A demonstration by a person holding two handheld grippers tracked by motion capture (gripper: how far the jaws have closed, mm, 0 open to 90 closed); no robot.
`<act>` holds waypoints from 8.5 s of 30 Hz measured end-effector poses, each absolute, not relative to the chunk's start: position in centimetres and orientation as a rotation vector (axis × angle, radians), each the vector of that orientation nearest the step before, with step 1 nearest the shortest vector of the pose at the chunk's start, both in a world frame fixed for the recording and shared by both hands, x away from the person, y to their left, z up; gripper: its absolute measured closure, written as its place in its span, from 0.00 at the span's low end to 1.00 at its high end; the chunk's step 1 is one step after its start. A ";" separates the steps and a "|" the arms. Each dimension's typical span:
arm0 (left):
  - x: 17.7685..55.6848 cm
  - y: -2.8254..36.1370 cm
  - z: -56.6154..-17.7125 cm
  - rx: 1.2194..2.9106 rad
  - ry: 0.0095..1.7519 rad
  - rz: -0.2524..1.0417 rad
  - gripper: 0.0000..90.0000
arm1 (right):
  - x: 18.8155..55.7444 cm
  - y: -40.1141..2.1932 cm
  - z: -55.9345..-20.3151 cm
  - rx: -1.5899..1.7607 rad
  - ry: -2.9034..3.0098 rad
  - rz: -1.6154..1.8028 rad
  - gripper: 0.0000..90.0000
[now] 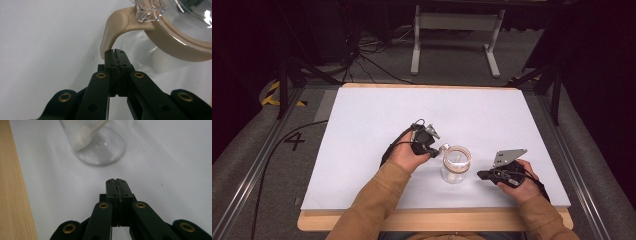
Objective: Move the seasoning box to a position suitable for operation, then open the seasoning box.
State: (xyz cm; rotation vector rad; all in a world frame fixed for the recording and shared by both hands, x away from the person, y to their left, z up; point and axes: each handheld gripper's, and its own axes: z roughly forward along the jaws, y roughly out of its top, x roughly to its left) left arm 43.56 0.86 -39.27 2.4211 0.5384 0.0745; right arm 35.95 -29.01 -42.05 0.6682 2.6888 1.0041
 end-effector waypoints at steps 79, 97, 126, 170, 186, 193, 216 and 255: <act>45.2 -1.7 -37.2 1.990 0.413 0.146 0.99 | 32.7 -28.1 -41.2 0.737 2.562 1.254 1.00; 45.6 -1.7 -37.8 1.985 0.413 0.123 1.00 | 33.5 -26.6 -39.9 0.774 2.490 1.402 1.00; 45.7 -1.6 -37.8 1.990 0.422 0.121 1.00 | 34.3 -26.1 -38.8 0.793 2.364 1.551 1.00; 41.1 11.1 -36.8 2.007 0.787 0.216 0.77 | 39.2 -25.4 -34.9 0.552 2.353 1.549 1.00; 40.5 12.7 -37.3 2.008 0.832 0.216 0.77 | 41.7 -25.5 -35.7 0.633 2.359 1.544 1.00; 40.6 12.5 -37.4 2.012 0.836 0.199 0.77 | 42.0 -25.8 -35.9 0.672 2.354 1.507 1.00; 41.4 14.4 -35.5 2.120 0.888 0.182 0.66 | 40.7 -33.3 -34.2 0.856 2.231 1.380 1.00; 45.4 17.4 -42.5 2.277 1.099 0.157 0.29 | 44.9 -41.2 -42.8 1.332 2.266 0.891 0.55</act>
